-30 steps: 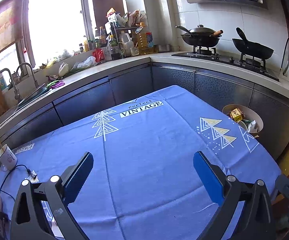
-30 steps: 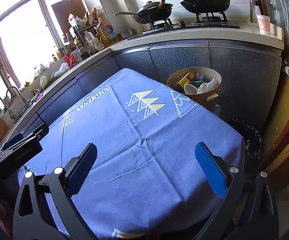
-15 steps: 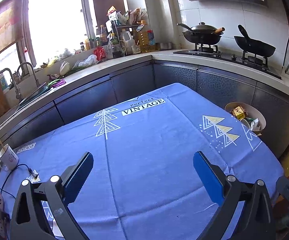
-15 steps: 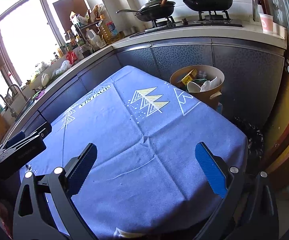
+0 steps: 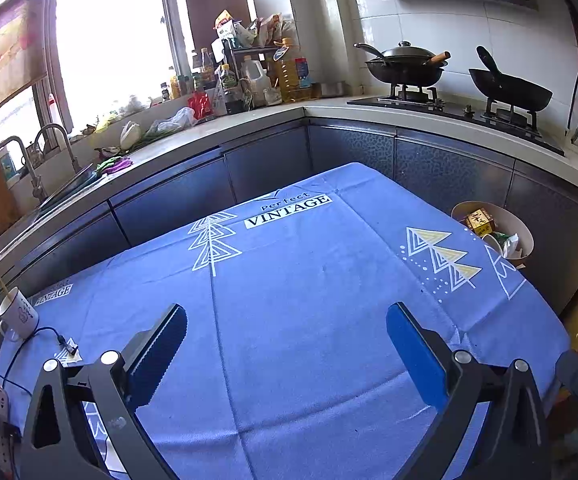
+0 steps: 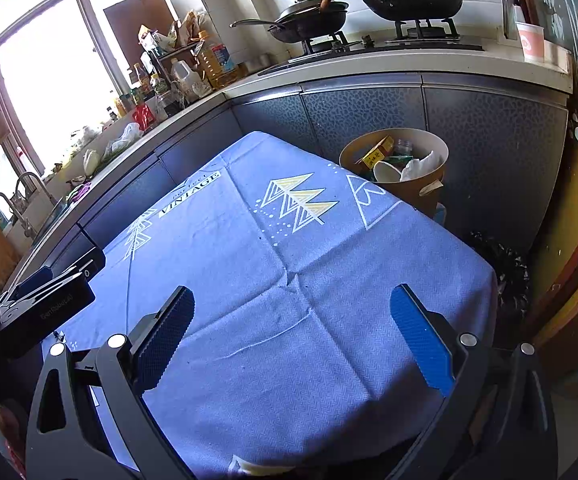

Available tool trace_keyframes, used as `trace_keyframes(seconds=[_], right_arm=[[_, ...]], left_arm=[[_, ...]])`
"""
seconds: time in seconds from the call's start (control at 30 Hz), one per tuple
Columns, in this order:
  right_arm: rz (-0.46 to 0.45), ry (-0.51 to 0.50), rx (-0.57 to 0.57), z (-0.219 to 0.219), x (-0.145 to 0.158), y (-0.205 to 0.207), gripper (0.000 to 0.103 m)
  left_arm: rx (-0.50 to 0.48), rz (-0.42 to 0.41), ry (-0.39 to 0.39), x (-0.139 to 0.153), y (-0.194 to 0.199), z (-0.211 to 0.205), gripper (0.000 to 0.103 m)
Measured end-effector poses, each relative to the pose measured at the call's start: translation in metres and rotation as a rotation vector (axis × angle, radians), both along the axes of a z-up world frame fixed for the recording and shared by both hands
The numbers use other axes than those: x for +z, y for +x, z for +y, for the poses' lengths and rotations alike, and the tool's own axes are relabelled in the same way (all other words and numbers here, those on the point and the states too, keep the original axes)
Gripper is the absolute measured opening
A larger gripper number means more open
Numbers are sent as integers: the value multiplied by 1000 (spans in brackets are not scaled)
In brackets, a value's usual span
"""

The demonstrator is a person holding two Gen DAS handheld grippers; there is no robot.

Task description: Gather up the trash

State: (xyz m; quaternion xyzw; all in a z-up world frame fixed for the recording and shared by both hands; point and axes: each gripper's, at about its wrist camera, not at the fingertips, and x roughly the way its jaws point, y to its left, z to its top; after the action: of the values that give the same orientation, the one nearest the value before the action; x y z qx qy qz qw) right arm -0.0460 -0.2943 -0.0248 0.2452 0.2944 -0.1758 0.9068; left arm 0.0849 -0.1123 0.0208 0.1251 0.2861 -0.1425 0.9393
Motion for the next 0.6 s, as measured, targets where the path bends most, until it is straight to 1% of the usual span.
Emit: trace_keyframes(seconds=[0.6], right_arm=[[5, 7, 7, 3, -3, 2, 97]], left_arm=[[6, 0, 9, -6, -2, -1, 99]])
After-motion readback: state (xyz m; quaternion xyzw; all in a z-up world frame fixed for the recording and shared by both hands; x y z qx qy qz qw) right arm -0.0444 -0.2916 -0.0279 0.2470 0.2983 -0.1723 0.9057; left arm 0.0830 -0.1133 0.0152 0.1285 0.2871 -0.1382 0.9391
